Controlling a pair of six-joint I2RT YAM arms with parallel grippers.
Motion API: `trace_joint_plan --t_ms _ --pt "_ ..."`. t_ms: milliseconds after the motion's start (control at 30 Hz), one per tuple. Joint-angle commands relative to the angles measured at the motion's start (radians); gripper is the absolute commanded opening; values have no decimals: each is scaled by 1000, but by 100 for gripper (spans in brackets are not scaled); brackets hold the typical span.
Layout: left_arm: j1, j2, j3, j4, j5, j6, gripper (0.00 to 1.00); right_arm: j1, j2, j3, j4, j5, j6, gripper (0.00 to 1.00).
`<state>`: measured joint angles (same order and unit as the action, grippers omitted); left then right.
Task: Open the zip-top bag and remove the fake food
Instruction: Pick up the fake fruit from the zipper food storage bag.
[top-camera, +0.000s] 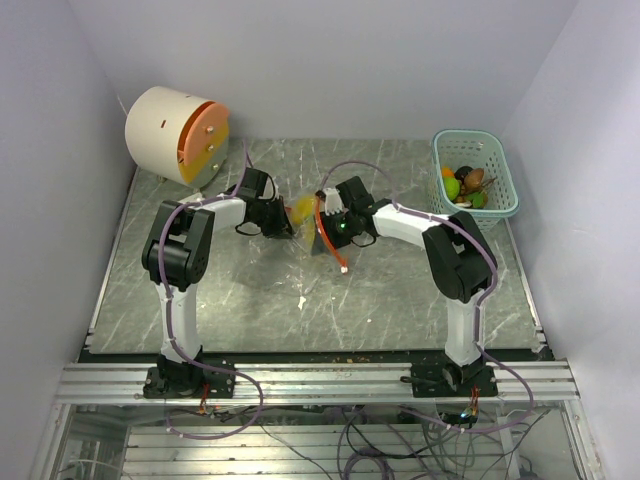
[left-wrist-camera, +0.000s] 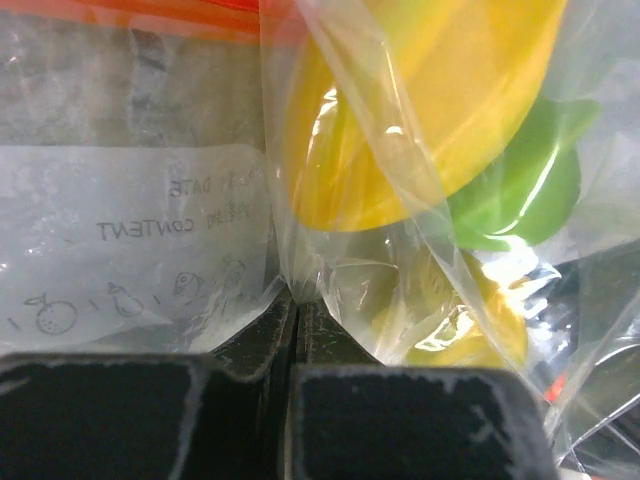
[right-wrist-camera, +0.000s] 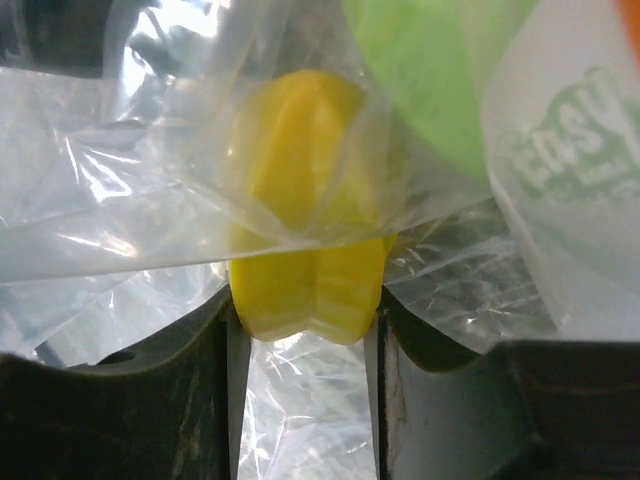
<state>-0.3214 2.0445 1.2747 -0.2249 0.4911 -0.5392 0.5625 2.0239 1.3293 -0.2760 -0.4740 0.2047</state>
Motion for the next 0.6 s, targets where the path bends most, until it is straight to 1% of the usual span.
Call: trace_joint_plan --t_ms 0,33,133,300,467,567 --pt "5 -17 2 6 -20 -1 7 -14 -37 -11 1 48 14 22" --pt "5 -17 -1 7 -20 -3 7 -22 -48 -13 7 48 21 19" --pt "5 -17 -8 12 -20 -7 7 -62 -81 -19 18 35 39 17" --pt "5 -14 -4 3 -23 -1 7 -152 -146 -25 -3 23 42 15" --pt "8 -8 -6 14 -17 -14 7 -240 -224 -28 -57 31 31 15" --pt "10 6 6 20 -7 -23 7 -328 -316 -45 -87 65 29 15"
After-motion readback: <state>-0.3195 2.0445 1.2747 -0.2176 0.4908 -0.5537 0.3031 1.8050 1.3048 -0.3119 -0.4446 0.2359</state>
